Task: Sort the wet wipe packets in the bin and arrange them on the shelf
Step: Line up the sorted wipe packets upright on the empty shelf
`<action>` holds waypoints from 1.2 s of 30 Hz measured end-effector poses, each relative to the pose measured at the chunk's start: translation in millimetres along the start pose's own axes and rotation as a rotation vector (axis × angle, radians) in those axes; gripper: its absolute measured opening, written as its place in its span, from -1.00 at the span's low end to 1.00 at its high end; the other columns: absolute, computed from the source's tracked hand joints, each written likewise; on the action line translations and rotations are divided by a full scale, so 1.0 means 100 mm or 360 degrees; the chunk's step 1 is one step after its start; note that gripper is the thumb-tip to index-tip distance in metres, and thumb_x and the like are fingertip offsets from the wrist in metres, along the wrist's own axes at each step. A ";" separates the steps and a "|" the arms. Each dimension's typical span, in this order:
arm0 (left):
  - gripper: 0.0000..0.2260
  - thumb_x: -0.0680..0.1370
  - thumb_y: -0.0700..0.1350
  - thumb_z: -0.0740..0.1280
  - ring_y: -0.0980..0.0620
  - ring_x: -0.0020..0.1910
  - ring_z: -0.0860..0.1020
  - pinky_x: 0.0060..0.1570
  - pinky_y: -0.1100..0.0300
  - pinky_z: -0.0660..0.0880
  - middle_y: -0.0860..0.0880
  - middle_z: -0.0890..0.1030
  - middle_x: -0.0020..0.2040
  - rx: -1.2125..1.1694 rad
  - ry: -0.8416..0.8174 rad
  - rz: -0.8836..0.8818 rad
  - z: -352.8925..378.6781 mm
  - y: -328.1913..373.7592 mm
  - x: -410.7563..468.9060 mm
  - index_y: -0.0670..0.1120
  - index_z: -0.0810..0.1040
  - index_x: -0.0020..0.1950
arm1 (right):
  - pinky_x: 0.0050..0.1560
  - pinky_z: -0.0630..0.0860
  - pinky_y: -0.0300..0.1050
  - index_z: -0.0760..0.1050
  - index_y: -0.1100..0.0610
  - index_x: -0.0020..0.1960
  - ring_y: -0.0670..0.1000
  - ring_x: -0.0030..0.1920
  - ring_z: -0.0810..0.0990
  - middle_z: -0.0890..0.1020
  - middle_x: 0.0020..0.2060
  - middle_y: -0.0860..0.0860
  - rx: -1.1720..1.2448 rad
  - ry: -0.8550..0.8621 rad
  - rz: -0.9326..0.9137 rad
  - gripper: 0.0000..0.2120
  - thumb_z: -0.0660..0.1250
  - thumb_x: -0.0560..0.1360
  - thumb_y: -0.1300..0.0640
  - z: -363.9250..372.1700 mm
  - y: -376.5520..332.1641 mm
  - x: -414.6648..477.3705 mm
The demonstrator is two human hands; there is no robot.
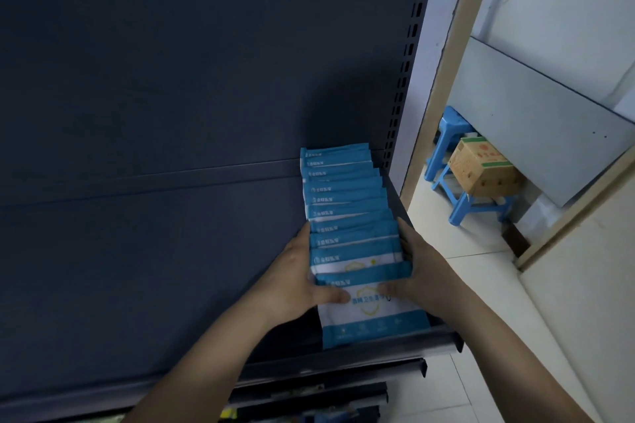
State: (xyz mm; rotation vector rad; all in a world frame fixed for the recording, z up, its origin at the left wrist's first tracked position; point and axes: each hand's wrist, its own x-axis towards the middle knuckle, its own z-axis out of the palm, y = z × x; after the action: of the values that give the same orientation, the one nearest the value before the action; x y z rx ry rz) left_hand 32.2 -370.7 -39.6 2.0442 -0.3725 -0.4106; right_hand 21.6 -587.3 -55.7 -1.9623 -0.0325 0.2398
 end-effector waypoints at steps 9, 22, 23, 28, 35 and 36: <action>-0.31 0.51 0.18 0.30 0.13 0.43 0.19 0.36 0.27 0.21 0.16 0.20 0.47 0.0982 0.0360 0.0022 -0.32 -0.06 -0.59 0.07 0.07 0.54 | 0.34 0.24 -0.18 0.30 0.00 0.38 -0.06 0.26 0.37 0.42 0.22 -0.07 -0.0675 0.0463 -0.0416 -0.38 0.44 0.38 0.20 0.29 -0.39 -0.13; -0.66 0.38 0.12 0.24 -0.07 -0.19 0.61 -0.32 0.11 0.58 0.03 0.61 -0.11 0.1626 0.1141 -0.0555 -1.75 -1.22 -4.19 0.01 0.62 0.04 | 0.15 0.20 -0.39 0.53 0.06 0.20 -0.03 0.20 0.48 0.56 0.14 -0.05 -0.0885 -0.0448 -0.1166 -0.71 0.36 0.48 0.18 3.44 -1.72 -0.86; -0.65 0.38 0.13 0.22 -0.07 -0.19 0.62 -0.33 0.12 0.58 0.02 0.61 -0.11 0.1621 0.1201 -0.0671 -1.81 -1.30 -4.59 0.01 0.62 0.02 | 0.14 0.25 -0.36 0.55 0.07 0.17 -0.01 0.16 0.51 0.58 0.10 -0.04 -0.0860 -0.0530 -0.1226 -0.71 0.37 0.46 0.20 3.77 -1.83 -0.97; -0.73 0.33 0.00 0.49 -0.08 -0.19 0.62 -0.33 0.11 0.58 0.02 0.63 -0.10 0.1595 0.1415 -0.1383 -1.84 -1.57 -6.43 -0.01 0.66 0.01 | 0.09 0.44 -0.17 0.60 0.10 0.08 0.06 0.01 0.59 0.61 -0.03 -0.01 -0.0814 -0.0929 -0.1490 -0.72 0.32 0.39 0.20 5.30 -2.28 -1.61; -0.64 0.31 -0.16 0.53 -0.13 -0.12 0.61 -0.28 0.06 0.58 -0.04 0.65 -0.03 0.1376 0.1816 -0.1837 -1.68 -1.83 -7.93 -0.04 0.63 0.09 | 0.09 0.24 -0.42 0.45 0.03 0.31 -0.09 0.14 0.48 0.52 0.11 -0.09 -0.0815 -0.1432 -0.1710 -0.61 0.34 0.49 0.17 6.86 -2.76 -2.42; -0.64 0.30 -0.18 0.54 -0.14 -0.13 0.61 -0.32 0.06 0.56 -0.05 0.65 -0.05 0.1363 0.1867 -0.1873 -1.67 -1.88 -8.05 -0.06 0.63 0.07 | 0.11 0.27 -0.38 0.42 0.03 0.33 -0.08 0.17 0.47 0.51 0.15 -0.08 -0.0805 -0.1487 -0.1701 -0.59 0.33 0.50 0.16 7.05 -2.81 -2.50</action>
State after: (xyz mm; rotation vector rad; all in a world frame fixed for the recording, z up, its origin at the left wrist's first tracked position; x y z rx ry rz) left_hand -599.1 188.6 -19.0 2.6964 1.6628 0.4249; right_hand -326.9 130.9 -25.0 -1.8511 -1.8170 0.4229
